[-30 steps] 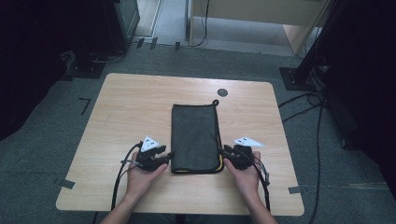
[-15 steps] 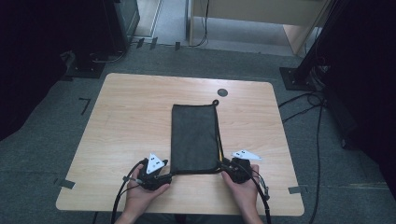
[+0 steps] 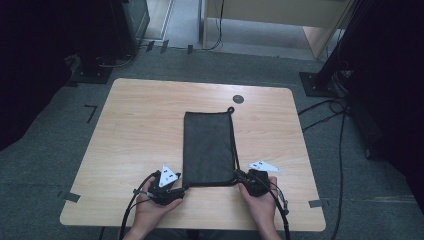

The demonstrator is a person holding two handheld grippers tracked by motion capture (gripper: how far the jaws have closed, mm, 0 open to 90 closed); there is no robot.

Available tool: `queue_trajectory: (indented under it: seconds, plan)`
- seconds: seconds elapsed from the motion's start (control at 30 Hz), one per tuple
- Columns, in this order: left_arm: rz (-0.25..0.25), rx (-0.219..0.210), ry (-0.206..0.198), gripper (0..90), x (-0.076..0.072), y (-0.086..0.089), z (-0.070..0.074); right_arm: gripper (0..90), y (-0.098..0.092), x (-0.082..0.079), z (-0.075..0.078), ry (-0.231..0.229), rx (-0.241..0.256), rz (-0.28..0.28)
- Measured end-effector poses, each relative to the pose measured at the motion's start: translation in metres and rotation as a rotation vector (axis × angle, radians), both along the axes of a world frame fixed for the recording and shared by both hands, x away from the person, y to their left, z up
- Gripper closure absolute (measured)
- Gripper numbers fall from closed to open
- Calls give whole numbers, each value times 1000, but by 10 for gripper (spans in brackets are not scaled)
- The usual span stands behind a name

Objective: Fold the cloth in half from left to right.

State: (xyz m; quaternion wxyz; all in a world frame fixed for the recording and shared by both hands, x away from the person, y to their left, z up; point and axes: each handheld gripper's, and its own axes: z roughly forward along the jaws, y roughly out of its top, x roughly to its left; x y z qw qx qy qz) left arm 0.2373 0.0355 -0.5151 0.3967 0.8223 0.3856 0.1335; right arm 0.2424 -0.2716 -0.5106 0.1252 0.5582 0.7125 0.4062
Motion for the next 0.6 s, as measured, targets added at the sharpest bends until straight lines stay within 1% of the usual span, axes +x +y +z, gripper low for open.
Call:
queue_trajectory:
  seconds: [0.03,0.1,0.13,0.2,0.23,0.3,0.33,0.53,0.6]
  plan:
    - [-1,-1,0,493,0,0,0,751,-1,0,-1,2,6,-2]
    - [-2,-1,3,495,0,0,0,714,-2,2,-4,24,31,-5]
    - [-3,0,2,496,0,0,-1,716,-2,2,-5,32,34,-6]
    - [-3,-2,7,497,1,0,-1,764,-1,2,-6,31,23,0]
    - [-3,-2,7,496,1,0,-1,801,0,2,-5,29,15,10]
    - [-3,-2,8,496,1,0,-1,880,3,1,-4,18,1,11]
    - [-1,-6,9,496,1,1,-1,887,3,1,-3,16,1,9]
    - [-5,-8,12,494,1,1,-1,894,-5,-2,5,5,38,4]
    - [-7,-5,8,494,1,0,-1,894,-7,-3,6,11,34,-2]
